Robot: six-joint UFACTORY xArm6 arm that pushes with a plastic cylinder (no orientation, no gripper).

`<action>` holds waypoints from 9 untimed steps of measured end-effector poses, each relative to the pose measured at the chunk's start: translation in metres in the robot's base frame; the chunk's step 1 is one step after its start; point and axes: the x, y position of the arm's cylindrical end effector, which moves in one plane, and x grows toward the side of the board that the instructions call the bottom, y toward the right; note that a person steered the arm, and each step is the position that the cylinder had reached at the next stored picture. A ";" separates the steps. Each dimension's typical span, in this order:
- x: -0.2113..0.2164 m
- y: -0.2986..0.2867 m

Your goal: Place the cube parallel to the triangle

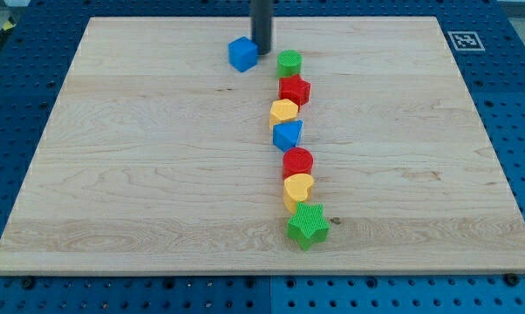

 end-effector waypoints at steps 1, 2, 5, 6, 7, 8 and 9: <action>0.000 -0.051; 0.003 -0.072; -0.002 -0.038; 0.036 -0.041; 0.059 -0.047; 0.083 -0.053; 0.112 -0.061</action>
